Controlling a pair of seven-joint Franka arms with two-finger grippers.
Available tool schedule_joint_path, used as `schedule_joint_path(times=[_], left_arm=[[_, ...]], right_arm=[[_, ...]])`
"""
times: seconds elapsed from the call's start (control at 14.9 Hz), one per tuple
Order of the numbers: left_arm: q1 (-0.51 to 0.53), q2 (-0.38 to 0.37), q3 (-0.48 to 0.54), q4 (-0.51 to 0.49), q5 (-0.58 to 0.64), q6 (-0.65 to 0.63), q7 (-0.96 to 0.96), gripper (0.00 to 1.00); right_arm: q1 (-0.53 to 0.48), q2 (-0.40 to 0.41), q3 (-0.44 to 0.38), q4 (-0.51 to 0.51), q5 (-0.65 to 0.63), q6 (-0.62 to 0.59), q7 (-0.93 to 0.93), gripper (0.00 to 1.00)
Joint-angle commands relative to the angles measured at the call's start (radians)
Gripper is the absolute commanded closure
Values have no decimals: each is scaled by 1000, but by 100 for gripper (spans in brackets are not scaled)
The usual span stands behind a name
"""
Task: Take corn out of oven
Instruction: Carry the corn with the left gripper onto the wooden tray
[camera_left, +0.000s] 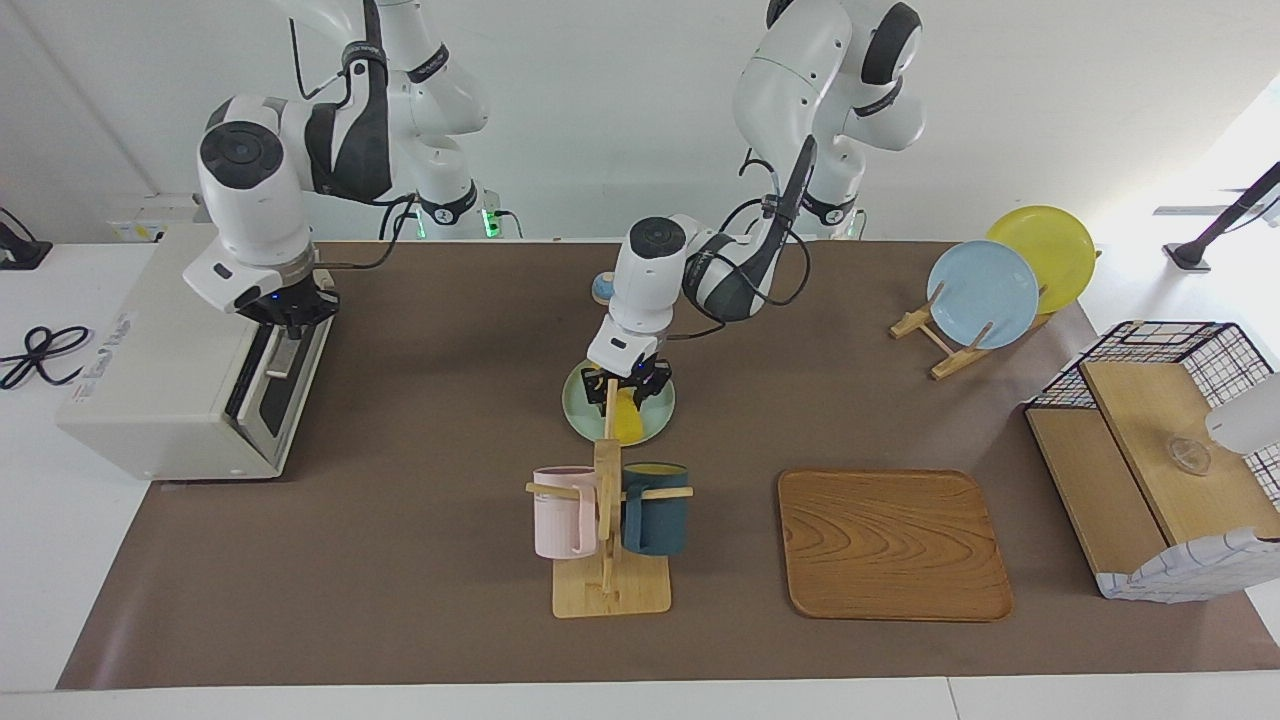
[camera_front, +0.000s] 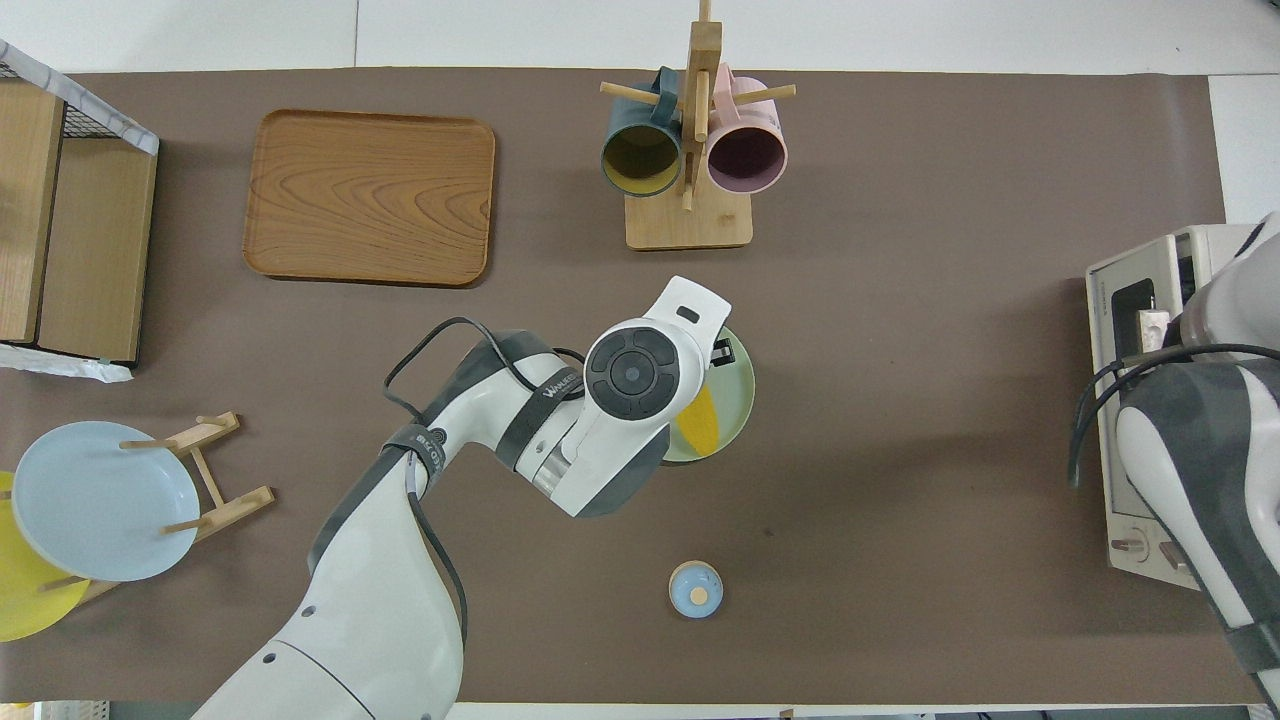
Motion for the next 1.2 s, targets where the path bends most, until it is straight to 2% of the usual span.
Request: schedule_joint_path(times=[0.0, 0.13, 0.2, 0.33, 0.54, 0.74, 0.87, 0.94, 1.0, 1.07, 1.14], left_arm=[[12, -2, 9, 32, 23, -39, -12, 100], [47, -41, 14, 34, 26, -92, -1, 100], [70, -66, 14, 34, 30, -128, 14, 100], [119, -112, 12, 34, 29, -195, 122, 100], [227, -127, 11, 58, 21, -238, 238, 100], [331, -109, 11, 108, 20, -257, 350, 100], [406, -98, 11, 127, 21, -272, 460, 100], [440, -86, 11, 143, 20, -274, 527, 100], [481, -69, 7, 166, 18, -280, 587, 100], [514, -34, 4, 202, 12, -298, 635, 100], [524, 6, 6, 260, 10, -322, 667, 100]], right_arm=[[-20, -9, 10, -1, -18, 20, -32, 97], [-9, -20, 21, 37, -1, -23, -31, 97], [-8, -15, 21, 83, 52, -70, -29, 96], [-8, 0, 21, 187, 158, -155, -28, 89], [41, 45, 24, 309, 197, -244, -28, 78], [46, 42, 26, 304, 321, -264, -19, 58], [61, 43, 41, 309, 323, -275, -17, 44], [66, 43, 42, 309, 321, -270, -15, 41], [63, 43, 44, 309, 324, -269, -14, 16], [64, 45, 44, 309, 324, -273, -14, 0], [63, 43, 44, 309, 315, -272, -14, 0]])
